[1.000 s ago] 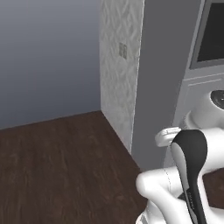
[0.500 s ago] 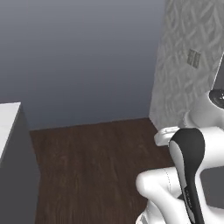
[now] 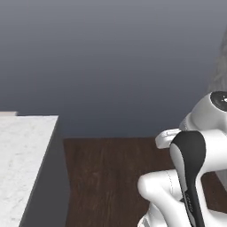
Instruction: Take the strawberry from the fridge and place it on top of the pancake, located on the dining counter.
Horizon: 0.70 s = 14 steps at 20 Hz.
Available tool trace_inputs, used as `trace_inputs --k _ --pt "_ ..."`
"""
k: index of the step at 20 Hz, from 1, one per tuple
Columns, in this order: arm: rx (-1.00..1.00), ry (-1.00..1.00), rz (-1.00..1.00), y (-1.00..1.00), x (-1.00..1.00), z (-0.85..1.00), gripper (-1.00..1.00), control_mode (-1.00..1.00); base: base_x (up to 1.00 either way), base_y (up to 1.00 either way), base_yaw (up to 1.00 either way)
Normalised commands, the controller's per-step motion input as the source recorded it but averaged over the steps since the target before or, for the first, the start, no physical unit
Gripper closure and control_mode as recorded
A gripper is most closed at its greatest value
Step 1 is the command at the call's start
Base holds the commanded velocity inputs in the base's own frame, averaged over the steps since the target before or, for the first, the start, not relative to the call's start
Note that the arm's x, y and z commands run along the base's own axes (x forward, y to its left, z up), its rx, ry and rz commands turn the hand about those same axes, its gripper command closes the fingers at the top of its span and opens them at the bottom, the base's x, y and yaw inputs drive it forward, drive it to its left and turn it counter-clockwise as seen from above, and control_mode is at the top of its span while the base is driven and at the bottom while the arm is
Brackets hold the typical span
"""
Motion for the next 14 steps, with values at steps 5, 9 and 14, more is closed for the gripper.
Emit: trace_inputs --k 5,9,14 --pt "0.0 0.0 0.0 0.0 0.0 0.0 1.0 1.0 1.0 -0.06 0.06" --pt "0.0 0.0 0.0 0.0 0.0 0.0 1.0 1.0 1.0 0.14 0.14" --pt "0.0 0.0 0.0 0.0 0.0 0.0 1.0 1.0 1.0 0.14 0.27"
